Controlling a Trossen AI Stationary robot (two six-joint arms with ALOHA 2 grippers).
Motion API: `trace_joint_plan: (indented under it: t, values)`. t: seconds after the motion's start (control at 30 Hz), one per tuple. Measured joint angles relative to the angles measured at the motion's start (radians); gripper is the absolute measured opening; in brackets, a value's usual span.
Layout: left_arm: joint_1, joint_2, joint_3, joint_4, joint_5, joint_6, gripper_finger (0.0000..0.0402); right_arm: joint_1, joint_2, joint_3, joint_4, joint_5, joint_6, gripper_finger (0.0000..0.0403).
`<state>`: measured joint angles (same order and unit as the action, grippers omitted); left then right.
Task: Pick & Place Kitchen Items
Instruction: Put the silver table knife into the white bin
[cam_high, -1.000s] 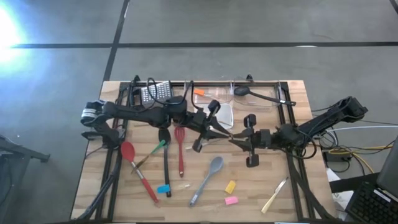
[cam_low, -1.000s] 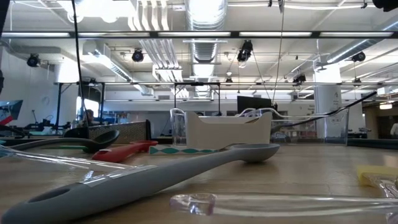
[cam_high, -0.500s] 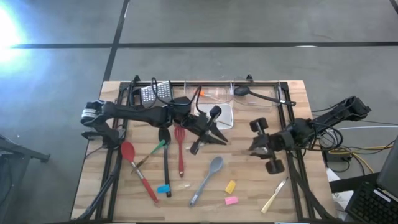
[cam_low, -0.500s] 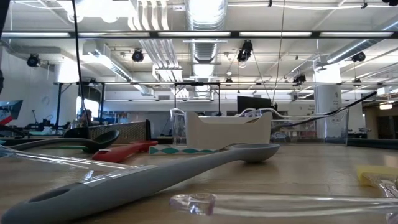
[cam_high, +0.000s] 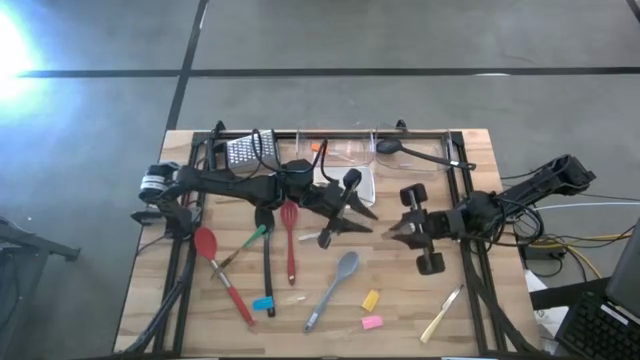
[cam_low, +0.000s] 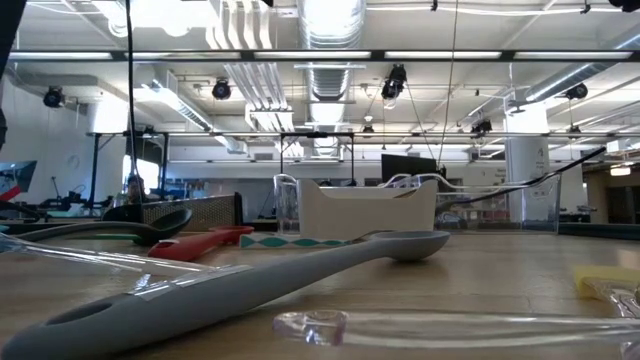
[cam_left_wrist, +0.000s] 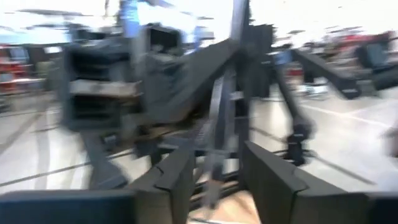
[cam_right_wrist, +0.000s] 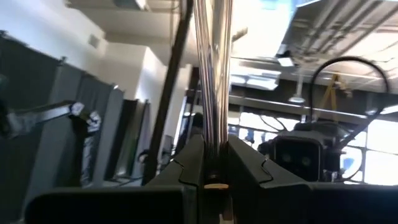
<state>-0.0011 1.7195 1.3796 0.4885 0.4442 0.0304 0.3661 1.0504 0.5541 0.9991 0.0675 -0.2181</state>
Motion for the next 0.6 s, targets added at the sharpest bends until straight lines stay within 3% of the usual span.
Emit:
trace_joint_plan:
  t: [0.13, 0.27, 0.6]
  values:
    - [-0.006, 0.000, 0.000, -0.012, -0.088, 0.052, 0.0185, -0.004, 0.001, 0.011, 0.002, 0.068, -0.016, 0.0036]
    - [-0.011, 0.000, 0.000, -0.011, -0.137, 0.071, 0.0194, -0.021, 0.023, 0.048, -0.011, 0.077, -0.029, 0.0036]
    - [-0.017, -0.001, 0.008, -0.021, -0.135, 0.071, 0.0191, -0.072, 0.114, 0.181, -0.162, 0.097, -0.030, 0.0036]
